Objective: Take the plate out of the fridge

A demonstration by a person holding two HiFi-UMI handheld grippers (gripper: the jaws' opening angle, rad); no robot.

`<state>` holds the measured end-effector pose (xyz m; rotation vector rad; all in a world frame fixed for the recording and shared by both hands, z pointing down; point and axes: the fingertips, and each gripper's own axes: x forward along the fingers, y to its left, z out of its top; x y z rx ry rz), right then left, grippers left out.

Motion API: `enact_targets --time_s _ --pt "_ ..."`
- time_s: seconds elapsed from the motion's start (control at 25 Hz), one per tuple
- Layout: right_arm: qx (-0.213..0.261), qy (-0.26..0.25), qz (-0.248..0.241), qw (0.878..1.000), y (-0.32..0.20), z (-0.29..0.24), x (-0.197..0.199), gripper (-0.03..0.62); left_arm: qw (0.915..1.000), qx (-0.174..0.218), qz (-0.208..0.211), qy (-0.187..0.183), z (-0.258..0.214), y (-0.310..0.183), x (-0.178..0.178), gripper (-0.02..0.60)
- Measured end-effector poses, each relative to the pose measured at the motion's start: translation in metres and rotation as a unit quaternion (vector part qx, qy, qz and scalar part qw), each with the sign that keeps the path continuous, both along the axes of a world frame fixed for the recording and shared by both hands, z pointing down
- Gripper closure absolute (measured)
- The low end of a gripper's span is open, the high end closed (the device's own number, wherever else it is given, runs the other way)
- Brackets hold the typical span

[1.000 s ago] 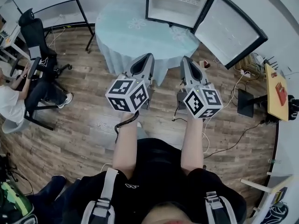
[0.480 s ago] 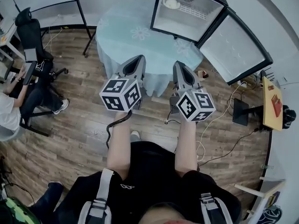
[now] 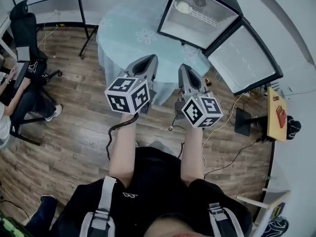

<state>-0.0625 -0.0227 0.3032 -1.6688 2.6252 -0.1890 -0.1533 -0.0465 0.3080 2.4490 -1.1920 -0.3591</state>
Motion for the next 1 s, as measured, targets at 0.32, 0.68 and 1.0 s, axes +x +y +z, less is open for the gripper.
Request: enact_targets --time_s 0.32,0.68,1.0 --pt "-0.009 0.04 -0.014 0.999 -0.016 0.004 -0.025 0.589 0.9997 -0.017 0.001 0.017 0.007 -0.015 -0.013 0.591" --pt "-0.007 0.043 -0.012 0.999 -0.04 0.012 -0.03 0.589 0.9998 -0.018 0.001 0.012 0.009 -0.032 -0.015 0.591" --pt "-0.014 0.03 0.006 0.999 -0.053 0.022 0.0 0.589 0.9994 -0.03 0.017 0.001 0.02 -0.05 0.012 0.591"
